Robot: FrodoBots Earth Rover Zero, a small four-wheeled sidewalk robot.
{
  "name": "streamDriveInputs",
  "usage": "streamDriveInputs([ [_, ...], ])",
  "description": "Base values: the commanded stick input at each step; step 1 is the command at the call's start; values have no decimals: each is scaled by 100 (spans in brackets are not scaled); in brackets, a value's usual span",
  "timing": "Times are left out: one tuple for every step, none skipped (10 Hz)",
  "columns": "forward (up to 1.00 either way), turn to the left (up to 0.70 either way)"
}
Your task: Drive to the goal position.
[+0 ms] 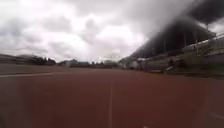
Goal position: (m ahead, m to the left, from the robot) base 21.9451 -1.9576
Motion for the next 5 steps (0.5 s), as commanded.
streamDriveInputs([
  [70,0],
  [70,0],
  [70,0],
  [70,0],
  [70,0],
])
